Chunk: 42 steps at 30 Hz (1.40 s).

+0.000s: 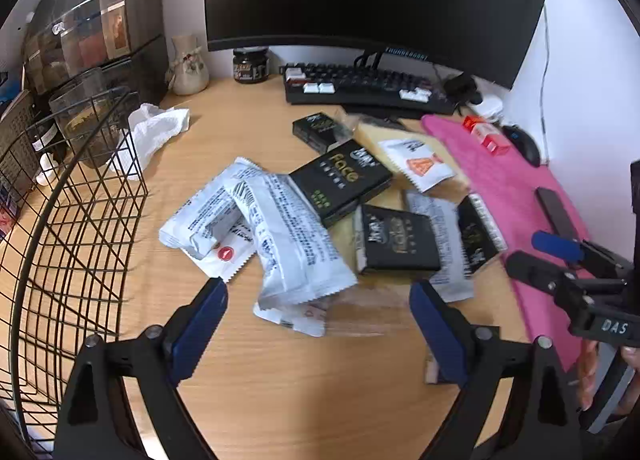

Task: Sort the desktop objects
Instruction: 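Reach both tools toward the snacks, right tool to a white-wrapped bar, then grasp the black Face tissue pack with the left tool while the right tool holds the white bar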

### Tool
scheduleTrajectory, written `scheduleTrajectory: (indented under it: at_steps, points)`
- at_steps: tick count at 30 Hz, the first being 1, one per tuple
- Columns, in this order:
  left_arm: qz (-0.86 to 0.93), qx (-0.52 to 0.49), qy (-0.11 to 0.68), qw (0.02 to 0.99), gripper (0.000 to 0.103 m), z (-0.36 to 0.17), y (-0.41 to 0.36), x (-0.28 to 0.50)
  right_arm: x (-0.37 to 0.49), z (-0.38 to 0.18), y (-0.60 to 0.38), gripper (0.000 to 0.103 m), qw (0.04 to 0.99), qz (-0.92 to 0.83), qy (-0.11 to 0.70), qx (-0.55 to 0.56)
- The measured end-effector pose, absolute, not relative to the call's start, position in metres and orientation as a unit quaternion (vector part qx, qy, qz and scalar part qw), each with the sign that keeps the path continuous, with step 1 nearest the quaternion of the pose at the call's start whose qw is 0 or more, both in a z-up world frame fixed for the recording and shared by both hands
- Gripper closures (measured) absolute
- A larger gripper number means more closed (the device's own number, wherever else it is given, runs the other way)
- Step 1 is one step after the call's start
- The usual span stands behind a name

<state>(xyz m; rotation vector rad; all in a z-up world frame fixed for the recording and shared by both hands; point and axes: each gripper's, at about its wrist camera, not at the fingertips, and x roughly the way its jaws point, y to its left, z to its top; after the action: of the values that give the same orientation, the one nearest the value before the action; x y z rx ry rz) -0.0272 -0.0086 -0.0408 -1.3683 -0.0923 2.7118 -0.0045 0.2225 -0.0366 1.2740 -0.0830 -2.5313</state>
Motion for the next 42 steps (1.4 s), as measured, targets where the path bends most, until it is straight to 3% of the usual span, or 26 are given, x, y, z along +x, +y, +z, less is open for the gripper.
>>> scheduleTrajectory:
  at_steps: [1,4,13,16,28,38,42]
  points:
    - [0.892,-0.449,-0.033,0.049,0.011,-0.041,-0.011,-0.028,-0.009,-0.041,0.217,0.045,0.159,-0.878,-0.018,0.452]
    - [0.891,-0.449,-0.041,0.047,0.011,-0.042,-0.017,-0.03,-0.022,-0.055,0.209,0.062,0.168,-0.867,-0.009,0.469]
    - [0.886,-0.456,-0.034,0.074,0.011,-0.043,0.003,-0.049,-0.039,-0.063,0.219,0.083,0.15,-0.874,-0.009,0.461]
    - [0.888,-0.455,-0.001,0.071,0.011,-0.043,0.023,-0.052,-0.039,-0.061,0.23,0.084,0.147,-0.874,-0.014,0.464]
    - [0.896,-0.435,0.002,0.085,0.011,-0.026,0.065,-0.052,-0.026,-0.052,0.26,0.084,0.141,-0.878,-0.025,0.458]
    - [0.885,-0.461,0.018,0.063,0.011,-0.056,0.074,-0.076,-0.025,-0.053,0.267,0.084,0.144,-0.876,-0.034,0.46]
    - [0.883,-0.465,0.023,0.06,0.021,-0.064,0.073,-0.082,-0.027,-0.058,0.261,0.084,0.153,-0.872,-0.032,0.464]
